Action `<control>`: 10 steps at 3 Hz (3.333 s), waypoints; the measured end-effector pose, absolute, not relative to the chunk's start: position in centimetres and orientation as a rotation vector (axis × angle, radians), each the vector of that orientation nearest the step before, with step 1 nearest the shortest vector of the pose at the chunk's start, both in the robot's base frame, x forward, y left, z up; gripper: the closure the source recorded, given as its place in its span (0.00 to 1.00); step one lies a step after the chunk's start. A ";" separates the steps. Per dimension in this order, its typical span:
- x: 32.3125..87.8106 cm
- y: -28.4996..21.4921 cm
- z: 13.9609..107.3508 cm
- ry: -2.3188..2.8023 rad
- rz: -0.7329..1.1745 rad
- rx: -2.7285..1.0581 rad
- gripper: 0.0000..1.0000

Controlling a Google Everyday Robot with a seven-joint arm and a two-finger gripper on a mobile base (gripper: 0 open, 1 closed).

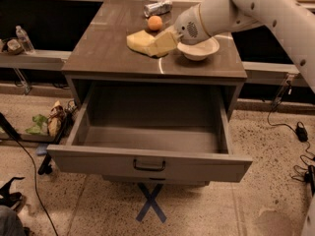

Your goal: Place sponge into top drawer

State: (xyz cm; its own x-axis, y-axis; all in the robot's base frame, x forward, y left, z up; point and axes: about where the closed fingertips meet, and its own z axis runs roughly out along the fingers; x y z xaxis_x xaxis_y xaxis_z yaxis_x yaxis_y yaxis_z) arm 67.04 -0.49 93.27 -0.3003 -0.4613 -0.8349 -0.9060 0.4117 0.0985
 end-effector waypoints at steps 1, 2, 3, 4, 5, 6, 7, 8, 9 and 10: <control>66.8 -0.5 93.0 1.931 0.754 -1.163 1.00; 64.6 -0.3 91.0 2.034 0.756 -1.153 1.00; 61.4 -0.4 88.2 2.165 0.772 -1.154 1.00; 58.2 0.0 84.8 2.246 0.817 -1.186 1.00; 55.9 0.9 81.0 2.315 0.828 -1.207 1.00; 54.8 2.1 76.6 2.377 0.792 -1.205 1.00; 54.3 1.9 70.7 2.523 0.655 -1.120 0.97; 55.3 0.8 68.1 2.620 0.551 -0.986 0.74; 57.6 -0.2 67.3 2.658 0.473 -0.883 0.51; 58.8 -0.7 67.1 2.671 0.444 -0.819 0.27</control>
Offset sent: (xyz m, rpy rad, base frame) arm -0.0564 -0.0018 -0.0481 -0.1206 0.1972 -0.0685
